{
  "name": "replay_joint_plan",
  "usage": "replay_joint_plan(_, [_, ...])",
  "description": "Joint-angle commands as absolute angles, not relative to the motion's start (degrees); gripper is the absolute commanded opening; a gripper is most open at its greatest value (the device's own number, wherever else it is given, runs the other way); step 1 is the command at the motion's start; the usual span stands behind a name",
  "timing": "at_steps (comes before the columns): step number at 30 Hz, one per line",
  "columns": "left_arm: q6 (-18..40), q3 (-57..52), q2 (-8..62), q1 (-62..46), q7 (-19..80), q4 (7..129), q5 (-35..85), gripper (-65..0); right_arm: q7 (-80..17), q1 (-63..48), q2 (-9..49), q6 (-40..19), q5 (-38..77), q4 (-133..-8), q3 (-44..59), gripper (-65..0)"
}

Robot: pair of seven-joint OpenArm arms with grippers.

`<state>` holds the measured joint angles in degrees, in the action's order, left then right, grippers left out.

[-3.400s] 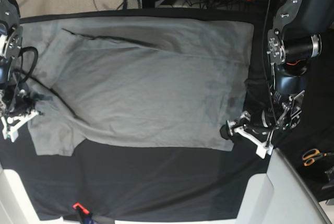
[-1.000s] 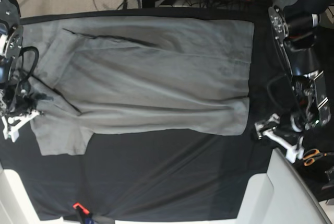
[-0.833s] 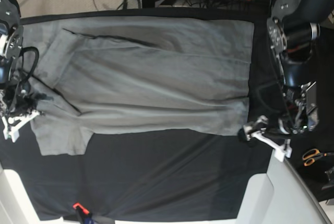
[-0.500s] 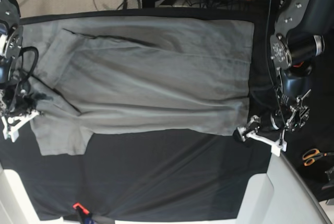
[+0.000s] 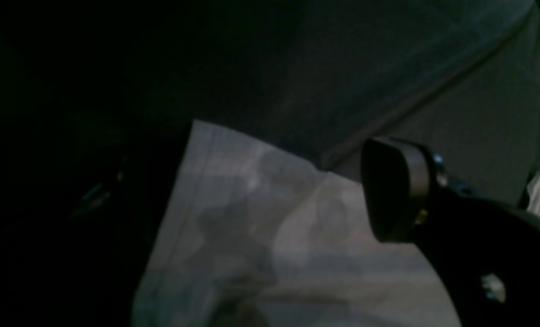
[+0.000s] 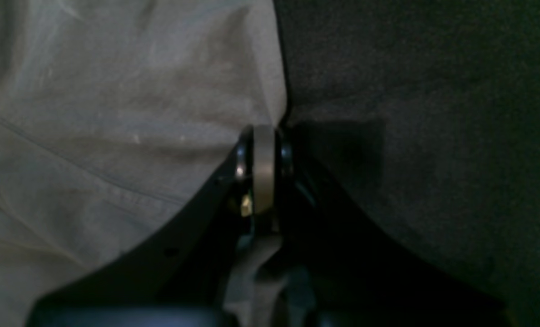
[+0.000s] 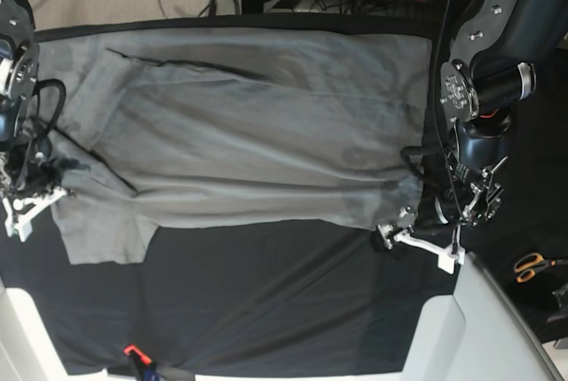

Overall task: Fold the T-shirt properly
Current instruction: 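Pull the grasped side edge inward with the left gripper, then hold both side edges and fold the shirt's lower part over with both grippers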

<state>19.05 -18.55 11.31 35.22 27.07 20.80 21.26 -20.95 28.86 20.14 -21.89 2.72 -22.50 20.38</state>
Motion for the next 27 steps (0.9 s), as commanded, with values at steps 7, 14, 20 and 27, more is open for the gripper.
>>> replay_joint_plan(7, [18.9, -9.9, 11.2, 36.2, 21.7, 20.8, 21.7, -16.3, -20.4, 29.6, 21.5, -21.8, 2.9, -23.3, 20.4, -65.0])
replay_joint_plan(14, [18.9, -8.9, 11.3, 37.2, 17.0, 16.7, 21.8, -62.0, -20.4, 29.5, 21.6, -21.8, 2.9, -23.3, 20.4, -65.0])
replay_joint_plan(20, [18.9, -8.4, 12.3, 38.2, 16.9, 16.8, 21.5, -65.0, -20.4, 29.5, 21.2, -21.8, 2.9, -23.3, 20.4, -65.0])
replay_joint_plan(27, [19.0, -8.3, 13.3, 38.9, 17.3, 17.2, 21.4, -65.0, -20.3, 29.8, 21.1, -21.9, 2.9, -23.4, 20.4, -65.0])
